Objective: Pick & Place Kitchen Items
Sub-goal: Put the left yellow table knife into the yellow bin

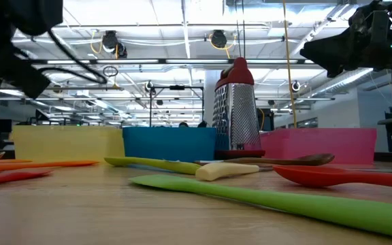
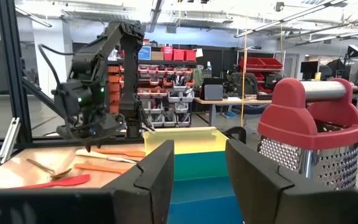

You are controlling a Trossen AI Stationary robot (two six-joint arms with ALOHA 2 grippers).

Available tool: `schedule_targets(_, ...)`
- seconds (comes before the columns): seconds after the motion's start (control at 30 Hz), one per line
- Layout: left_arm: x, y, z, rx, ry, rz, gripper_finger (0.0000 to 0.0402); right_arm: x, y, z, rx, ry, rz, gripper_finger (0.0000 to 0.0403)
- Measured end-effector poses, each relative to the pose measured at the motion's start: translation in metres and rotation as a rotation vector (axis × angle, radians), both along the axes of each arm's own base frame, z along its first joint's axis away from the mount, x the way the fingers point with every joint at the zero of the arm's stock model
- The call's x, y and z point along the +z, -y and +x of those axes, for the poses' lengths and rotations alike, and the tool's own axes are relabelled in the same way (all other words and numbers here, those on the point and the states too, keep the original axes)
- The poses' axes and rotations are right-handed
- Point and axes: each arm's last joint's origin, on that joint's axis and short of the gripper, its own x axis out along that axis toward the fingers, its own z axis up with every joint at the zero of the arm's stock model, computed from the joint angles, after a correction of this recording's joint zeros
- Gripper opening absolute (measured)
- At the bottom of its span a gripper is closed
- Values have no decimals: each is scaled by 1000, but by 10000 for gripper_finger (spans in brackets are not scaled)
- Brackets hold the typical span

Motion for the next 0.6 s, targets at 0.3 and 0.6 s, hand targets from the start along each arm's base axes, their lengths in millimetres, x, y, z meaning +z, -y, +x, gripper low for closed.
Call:
schedule_targets(0.3,-22,-3,-5,21,59,2,152,-3,0,0,-2,-34,0,141)
schedule_targets(0.6,-30,-6,-10,9,67,17,140,-4,0,1,-1,-45,6,141)
